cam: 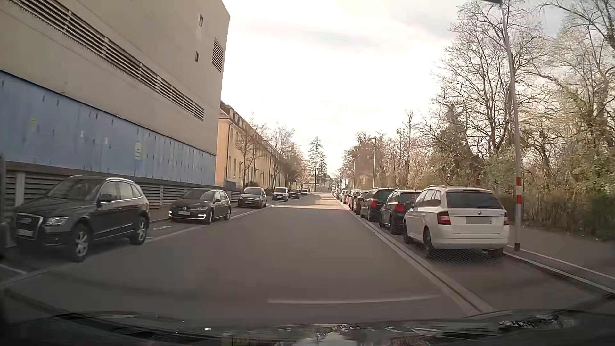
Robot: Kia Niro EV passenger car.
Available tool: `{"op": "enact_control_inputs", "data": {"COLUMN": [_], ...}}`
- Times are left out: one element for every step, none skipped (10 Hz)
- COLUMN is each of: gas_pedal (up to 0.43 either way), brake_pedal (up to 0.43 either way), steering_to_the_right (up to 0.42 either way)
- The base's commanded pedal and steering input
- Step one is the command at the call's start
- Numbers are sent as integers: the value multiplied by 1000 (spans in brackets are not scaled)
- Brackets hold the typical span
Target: Follow the waypoints while adhering to traffic rules and regulations
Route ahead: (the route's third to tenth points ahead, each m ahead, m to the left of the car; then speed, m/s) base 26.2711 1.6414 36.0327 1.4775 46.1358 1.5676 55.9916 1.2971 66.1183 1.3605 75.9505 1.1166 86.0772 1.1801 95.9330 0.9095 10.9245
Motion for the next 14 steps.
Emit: {"op": "enact_control_inputs", "data": {"gas_pedal": [150, 150, 150, 150, 150, 150, 150, 150, 150, 150, 150, 150, 150, 150], "brake_pedal": [0, 0, 0, 0, 0, 0, 0, 0, 0, 0, 0, 0, 0, 0], "steering_to_the_right": [16, 15, 15, 15, 15, 14, 11, 9, 6, 5, 4, 3, 3, 3]}}
